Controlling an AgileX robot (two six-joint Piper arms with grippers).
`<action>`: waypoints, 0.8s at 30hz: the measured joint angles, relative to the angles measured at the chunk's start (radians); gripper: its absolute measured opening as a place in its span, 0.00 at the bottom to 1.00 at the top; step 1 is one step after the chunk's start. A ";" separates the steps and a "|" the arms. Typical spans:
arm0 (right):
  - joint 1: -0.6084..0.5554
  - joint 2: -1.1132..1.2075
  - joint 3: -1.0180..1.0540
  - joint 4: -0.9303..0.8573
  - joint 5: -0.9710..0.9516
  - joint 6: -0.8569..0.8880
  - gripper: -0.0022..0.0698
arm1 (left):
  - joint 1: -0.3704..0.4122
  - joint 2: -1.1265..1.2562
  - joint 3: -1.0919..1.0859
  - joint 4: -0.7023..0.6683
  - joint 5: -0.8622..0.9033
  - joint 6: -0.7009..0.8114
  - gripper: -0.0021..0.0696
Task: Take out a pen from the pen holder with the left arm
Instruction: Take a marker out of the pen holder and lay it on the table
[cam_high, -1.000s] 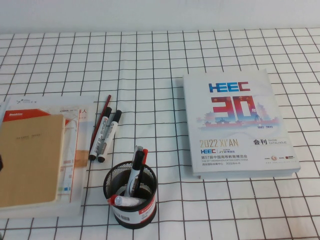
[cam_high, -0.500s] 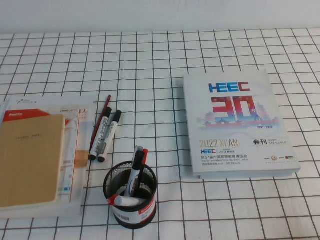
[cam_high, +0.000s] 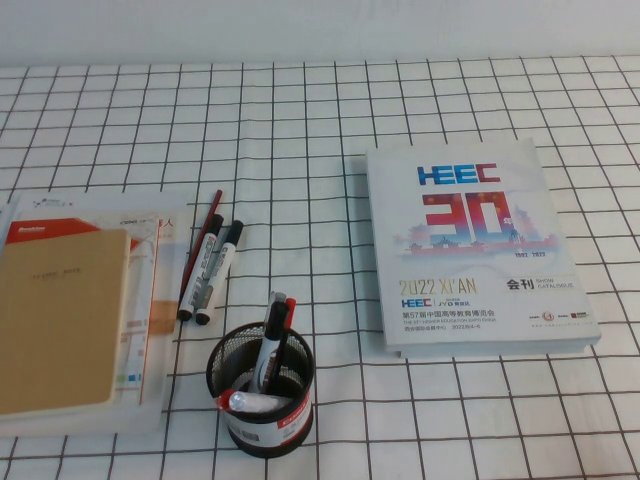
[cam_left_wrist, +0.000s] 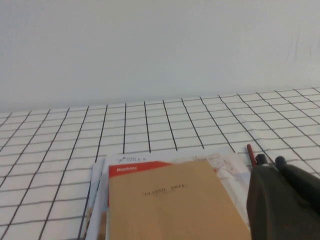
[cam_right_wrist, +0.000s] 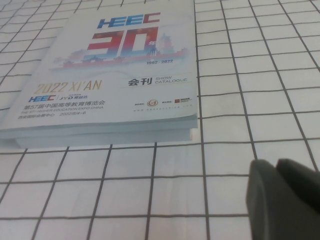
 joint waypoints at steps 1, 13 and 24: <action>0.000 0.000 0.000 0.000 0.000 0.000 0.01 | 0.000 -0.001 0.012 0.000 -0.001 0.000 0.03; 0.000 0.000 0.000 0.000 0.000 0.000 0.01 | 0.076 -0.001 0.051 -0.018 0.127 -0.011 0.03; 0.000 0.000 0.000 0.000 0.000 0.000 0.01 | 0.078 -0.001 0.051 0.011 0.233 -0.015 0.03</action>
